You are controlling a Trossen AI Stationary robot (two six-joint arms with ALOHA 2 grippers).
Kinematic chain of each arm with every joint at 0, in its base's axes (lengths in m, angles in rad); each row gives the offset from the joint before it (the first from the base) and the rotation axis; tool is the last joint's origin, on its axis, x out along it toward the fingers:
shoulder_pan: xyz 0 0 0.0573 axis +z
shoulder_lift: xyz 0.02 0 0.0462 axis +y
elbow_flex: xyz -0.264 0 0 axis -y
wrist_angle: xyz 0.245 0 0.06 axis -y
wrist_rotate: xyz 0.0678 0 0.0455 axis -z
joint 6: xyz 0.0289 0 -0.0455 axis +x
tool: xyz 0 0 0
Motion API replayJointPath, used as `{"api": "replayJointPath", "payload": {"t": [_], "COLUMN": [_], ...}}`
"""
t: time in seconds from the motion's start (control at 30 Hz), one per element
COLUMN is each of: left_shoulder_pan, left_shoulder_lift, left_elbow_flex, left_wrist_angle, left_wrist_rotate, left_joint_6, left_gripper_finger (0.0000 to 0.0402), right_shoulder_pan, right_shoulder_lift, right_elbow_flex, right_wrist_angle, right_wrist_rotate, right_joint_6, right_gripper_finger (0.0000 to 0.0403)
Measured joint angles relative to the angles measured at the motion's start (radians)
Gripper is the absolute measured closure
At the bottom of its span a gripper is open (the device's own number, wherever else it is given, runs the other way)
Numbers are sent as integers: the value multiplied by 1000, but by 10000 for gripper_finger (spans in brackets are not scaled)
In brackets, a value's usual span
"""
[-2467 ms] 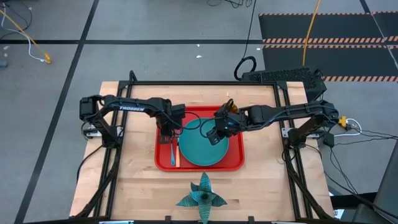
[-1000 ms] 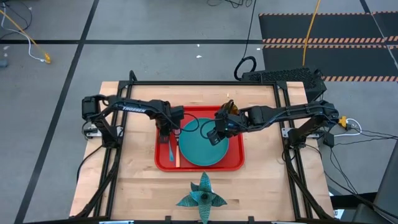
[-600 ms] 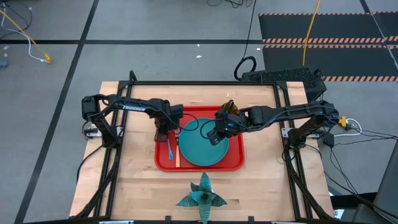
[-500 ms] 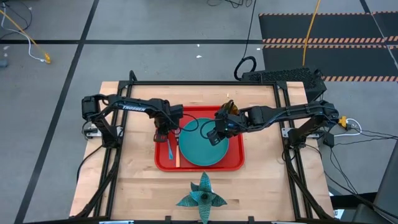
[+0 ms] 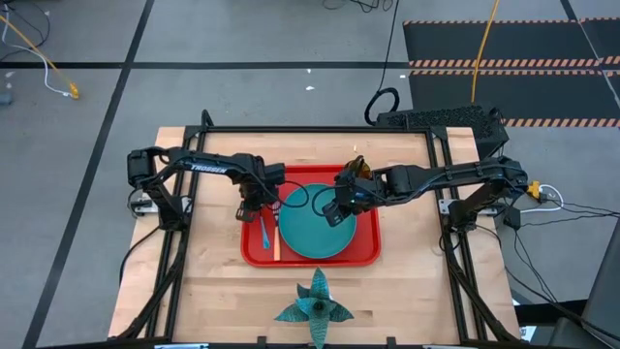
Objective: Pick and place plate/cup/fork/spoon on tray
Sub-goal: Adjust the green spoon on the orange tray
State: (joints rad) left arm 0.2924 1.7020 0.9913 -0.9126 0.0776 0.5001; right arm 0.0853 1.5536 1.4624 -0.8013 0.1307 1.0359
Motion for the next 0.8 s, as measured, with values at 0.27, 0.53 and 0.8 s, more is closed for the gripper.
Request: {"api": "replayJointPath", "payload": {"t": [0.27,0.53,0.8], "left_shoulder_pan": [0,0,-17], "left_shoulder_lift": [-27,-130,-154], "left_elbow_flex": [1,10,10], "left_wrist_angle": [-2,-1,-3], "left_wrist_rotate": [0,1,45], "left_joint_6": [-43,-97,-668], "left_gripper_finger": [257,257,256], "right_shoulder_pan": [0,-1,-1], "right_shoulder_lift": [0,0,0], "right_elbow_flex": [0,0,0], "right_wrist_angle": [2,6,7], "right_wrist_rotate": [0,3,65], "right_joint_6": [0,-12,-8], "right_gripper_finger": [303,303,303]}}
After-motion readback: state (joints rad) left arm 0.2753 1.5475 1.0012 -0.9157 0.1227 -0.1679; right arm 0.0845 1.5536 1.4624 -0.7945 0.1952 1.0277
